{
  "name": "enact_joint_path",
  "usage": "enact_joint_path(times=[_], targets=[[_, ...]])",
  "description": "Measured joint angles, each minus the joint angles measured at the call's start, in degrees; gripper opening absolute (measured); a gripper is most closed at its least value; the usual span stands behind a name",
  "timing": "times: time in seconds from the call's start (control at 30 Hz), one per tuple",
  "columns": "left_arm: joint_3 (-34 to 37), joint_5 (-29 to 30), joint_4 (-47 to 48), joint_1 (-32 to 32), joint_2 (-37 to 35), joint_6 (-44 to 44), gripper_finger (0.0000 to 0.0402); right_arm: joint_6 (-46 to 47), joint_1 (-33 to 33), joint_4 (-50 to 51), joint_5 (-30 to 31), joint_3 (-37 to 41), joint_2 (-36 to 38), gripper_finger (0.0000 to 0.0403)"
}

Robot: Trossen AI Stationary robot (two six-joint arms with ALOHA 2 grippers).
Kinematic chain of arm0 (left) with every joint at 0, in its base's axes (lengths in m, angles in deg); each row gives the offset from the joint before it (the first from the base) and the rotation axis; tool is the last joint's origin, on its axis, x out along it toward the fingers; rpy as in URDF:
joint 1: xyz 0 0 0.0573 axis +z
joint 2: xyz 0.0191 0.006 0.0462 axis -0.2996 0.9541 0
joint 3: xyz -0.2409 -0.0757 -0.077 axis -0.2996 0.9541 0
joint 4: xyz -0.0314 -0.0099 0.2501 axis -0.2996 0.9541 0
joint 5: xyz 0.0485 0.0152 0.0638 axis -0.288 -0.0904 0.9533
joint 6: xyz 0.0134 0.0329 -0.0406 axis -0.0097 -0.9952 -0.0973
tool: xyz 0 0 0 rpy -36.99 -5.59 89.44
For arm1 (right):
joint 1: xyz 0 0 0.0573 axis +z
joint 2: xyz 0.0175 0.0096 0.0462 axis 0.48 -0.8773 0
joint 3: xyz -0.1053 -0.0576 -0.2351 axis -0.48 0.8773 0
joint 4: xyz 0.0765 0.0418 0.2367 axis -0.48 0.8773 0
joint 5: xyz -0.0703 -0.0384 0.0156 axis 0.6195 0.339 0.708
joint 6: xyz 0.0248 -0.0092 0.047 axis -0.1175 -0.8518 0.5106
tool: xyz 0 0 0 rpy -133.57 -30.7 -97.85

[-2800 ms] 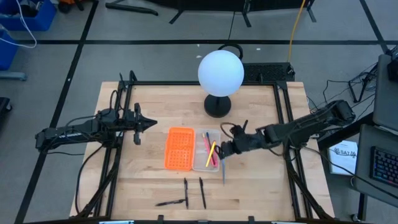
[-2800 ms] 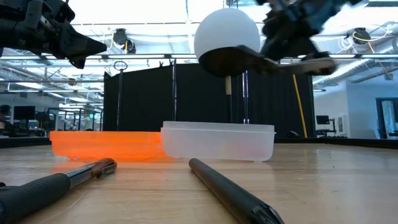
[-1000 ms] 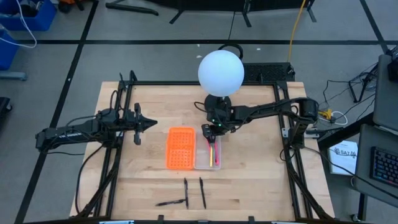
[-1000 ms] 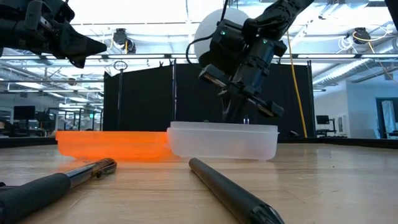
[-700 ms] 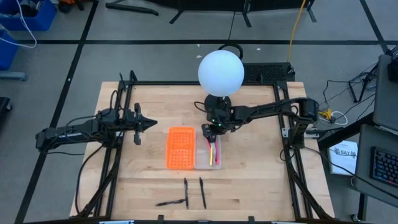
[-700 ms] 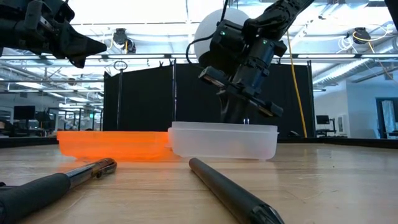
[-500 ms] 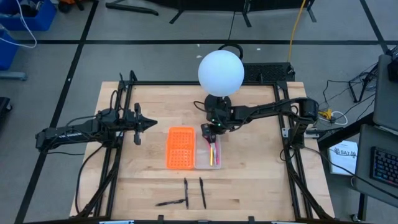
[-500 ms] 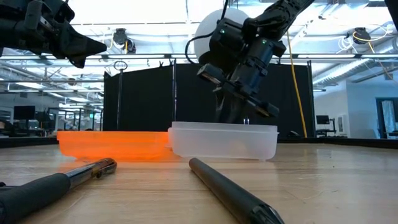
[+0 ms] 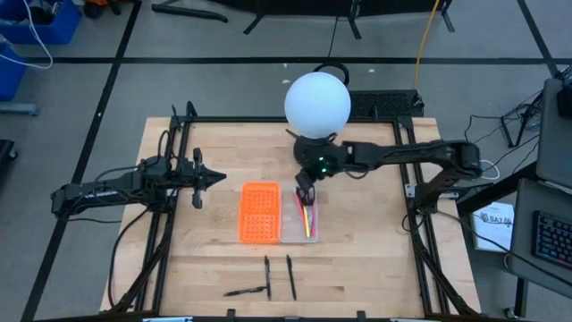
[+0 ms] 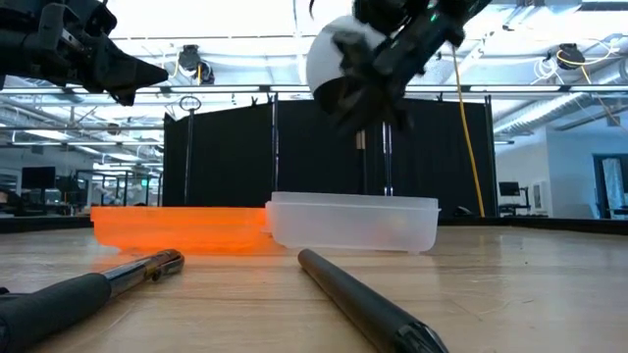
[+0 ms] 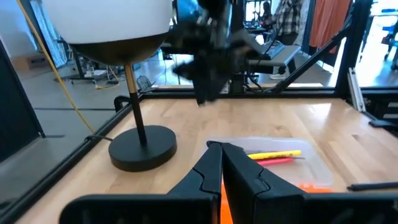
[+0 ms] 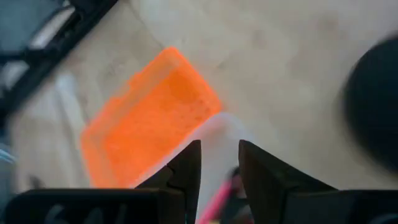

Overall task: Pick & place school supplies into a supply box
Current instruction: Put the left black pen into the supply box

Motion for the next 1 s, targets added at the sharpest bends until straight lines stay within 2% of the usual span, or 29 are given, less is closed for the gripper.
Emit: enact_joint_path(times=[0.07, 0.17, 0.27, 0.43, 0.5, 0.63, 0.77, 0.87, 1.0], targets=[[0.0, 0.0, 0.0, 0.0, 0.0, -0.8, 0.0021, -8.0, 1.2, 1.6, 4.2, 0.3, 2.8, 0.0102], [0.0, 0.5, 0.0, 0.0, 0.0, 0.1, 0.0021, -16.9, 3.2, -1.4, 5.9, 5.0, 7.8, 0.0096], [0.0, 0.5, 0.1, 0.0, 0.0, 1.5, 0.0021, -20.6, 4.1, -10.5, 5.9, 12.7, 13.2, 0.0075], [0.0, -1.1, 0.9, 0.0, 0.0, 6.7, 0.0021, -23.9, 3.9, -26.3, 5.7, 25.0, 21.4, 0.0011], [0.0, -1.2, 0.9, 0.0, 0.0, 7.6, 0.0021, -26.3, 3.4, -28.8, 5.5, 27.6, 24.0, 0.0007], [0.0, -0.6, 1.2, 0.0, 0.0, 10.2, 0.0021, -32.6, 1.7, -30.0, -1.9, 31.1, 27.9, 0.0004], [0.0, 1.1, 1.5, 0.0, 0.0, 12.6, 0.0021, -34.4, 1.1, -40.1, -10.9, 36.8, 29.8, 0.0003], [0.0, 2.0, 1.7, 0.0, 0.8, 13.6, 0.0021, -32.9, 1.0, -47.1, -13.6, 41.5, 30.1, 0.0001], [0.0, 1.4, 1.8, 0.0, 2.9, 19.4, 0.0021, -31.6, 1.1, -53.4, -13.8, 47.1, 30.1, 0.0001]])
